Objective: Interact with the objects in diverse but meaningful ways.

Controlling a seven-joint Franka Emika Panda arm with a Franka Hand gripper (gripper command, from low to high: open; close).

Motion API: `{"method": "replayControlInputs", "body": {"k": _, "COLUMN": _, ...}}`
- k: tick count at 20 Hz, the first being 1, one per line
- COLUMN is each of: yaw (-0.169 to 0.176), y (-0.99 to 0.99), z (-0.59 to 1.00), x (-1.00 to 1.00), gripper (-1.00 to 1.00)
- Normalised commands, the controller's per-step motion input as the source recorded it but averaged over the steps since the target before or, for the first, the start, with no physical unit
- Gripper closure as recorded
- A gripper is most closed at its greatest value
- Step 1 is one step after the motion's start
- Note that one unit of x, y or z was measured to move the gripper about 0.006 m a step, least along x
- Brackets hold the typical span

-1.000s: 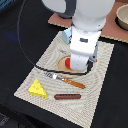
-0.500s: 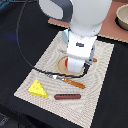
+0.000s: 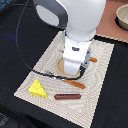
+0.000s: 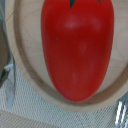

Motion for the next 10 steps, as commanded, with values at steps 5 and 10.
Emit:
{"method": "replayControlInputs", "body": {"k": 5, "yaw": 0.000, "y": 0.09, "z": -0.28, "x": -0.25, "gripper": -1.00}}
{"method": "replayControlInputs", "body": {"k": 10, "yaw": 0.000, "y": 0.15, "z": -0.29, "x": -0.22, "gripper": -1.00}}
